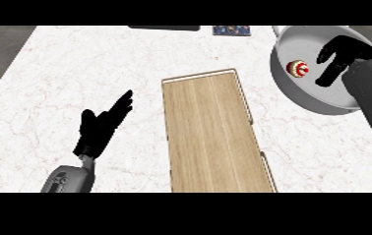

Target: Pick the cupcake from the tray and place it in the pot

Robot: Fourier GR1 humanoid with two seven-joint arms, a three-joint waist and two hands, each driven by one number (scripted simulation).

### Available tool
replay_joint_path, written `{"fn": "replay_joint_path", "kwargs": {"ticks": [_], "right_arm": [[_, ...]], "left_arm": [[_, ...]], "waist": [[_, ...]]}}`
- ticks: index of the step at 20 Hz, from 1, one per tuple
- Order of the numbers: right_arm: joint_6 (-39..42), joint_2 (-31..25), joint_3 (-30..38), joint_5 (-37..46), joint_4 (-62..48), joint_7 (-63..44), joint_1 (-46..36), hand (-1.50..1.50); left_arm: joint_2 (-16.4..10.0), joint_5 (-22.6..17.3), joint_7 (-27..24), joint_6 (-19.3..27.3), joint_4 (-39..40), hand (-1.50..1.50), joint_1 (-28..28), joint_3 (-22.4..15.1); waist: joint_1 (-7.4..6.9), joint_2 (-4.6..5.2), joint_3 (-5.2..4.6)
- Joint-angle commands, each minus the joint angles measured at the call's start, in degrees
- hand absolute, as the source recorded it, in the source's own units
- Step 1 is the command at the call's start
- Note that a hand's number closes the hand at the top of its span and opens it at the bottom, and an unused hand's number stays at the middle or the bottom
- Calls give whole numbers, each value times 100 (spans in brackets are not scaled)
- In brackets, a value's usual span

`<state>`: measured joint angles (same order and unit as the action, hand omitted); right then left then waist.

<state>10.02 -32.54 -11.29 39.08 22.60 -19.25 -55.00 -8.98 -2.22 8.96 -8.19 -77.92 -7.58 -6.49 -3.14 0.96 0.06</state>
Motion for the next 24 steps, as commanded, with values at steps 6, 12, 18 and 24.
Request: {"fn": "replay_joint_path", "kwargs": {"ticks": [6,12,18,24], "right_arm": [[-1435,416,1237,-951,-42,892,-423,-150],[-2560,370,2441,-1957,240,1629,-406,-150],[-3036,-354,3297,-2514,152,2202,-291,-150],[-2459,-703,3974,-3251,261,3094,423,-150]], "left_arm": [[205,125,-143,140,-28,0,236,-128],[-1,-38,-89,-9,-38,0,229,93],[-105,-3,-50,-20,-172,0,196,149],[-166,-102,-204,-176,13,0,245,300]], "waist": [[58,-7,18],[148,-23,14],[162,-22,11],[280,-68,1]]}}
